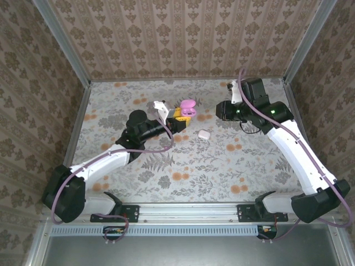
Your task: Insert the wireless bluetooth earbuds into the charging case
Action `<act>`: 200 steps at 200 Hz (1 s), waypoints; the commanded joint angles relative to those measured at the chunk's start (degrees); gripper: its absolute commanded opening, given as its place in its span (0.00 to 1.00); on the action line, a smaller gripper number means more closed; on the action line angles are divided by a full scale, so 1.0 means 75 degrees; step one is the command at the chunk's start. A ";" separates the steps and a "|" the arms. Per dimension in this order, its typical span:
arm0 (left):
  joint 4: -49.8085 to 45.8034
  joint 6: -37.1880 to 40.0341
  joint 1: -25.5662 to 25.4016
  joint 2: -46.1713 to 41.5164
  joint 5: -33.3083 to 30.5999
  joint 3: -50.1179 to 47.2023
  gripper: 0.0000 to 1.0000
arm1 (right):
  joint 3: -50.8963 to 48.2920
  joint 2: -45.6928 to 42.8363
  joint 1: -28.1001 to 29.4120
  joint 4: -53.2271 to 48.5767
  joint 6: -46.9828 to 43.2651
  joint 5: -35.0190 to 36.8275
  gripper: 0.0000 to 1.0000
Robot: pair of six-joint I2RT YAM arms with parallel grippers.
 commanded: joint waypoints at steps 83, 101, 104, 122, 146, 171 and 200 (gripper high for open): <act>0.0082 0.0037 -0.0051 -0.0013 0.0079 0.0271 0.33 | 0.1388 0.0494 0.1369 -0.0368 -0.0677 0.0397 0.23; 0.0083 0.0026 -0.0061 -0.0025 0.0081 0.0277 0.33 | 0.1451 0.0653 0.1444 -0.0404 -0.0758 0.0483 0.23; 0.0088 0.0026 -0.0065 -0.0025 0.0091 0.0273 0.33 | 0.1463 0.0674 0.1447 -0.0405 -0.0772 0.0474 0.23; 0.0086 0.0014 -0.0059 -0.0031 0.0134 0.0296 0.33 | 0.1488 0.0676 0.1493 -0.0394 -0.0856 0.0471 0.23; 0.0100 0.0022 -0.0064 -0.0036 0.0196 0.0297 0.33 | 0.1501 0.0973 0.1552 -0.0338 -0.0917 0.0414 0.23; 0.0123 0.0034 -0.0066 -0.0037 0.0251 0.0286 0.33 | 0.1568 0.1104 0.1616 -0.0339 -0.0981 0.0400 0.23; 0.0123 0.0048 -0.0063 -0.0060 0.0293 0.0264 0.33 | 0.1614 0.1218 0.1615 -0.0322 -0.1026 0.0425 0.23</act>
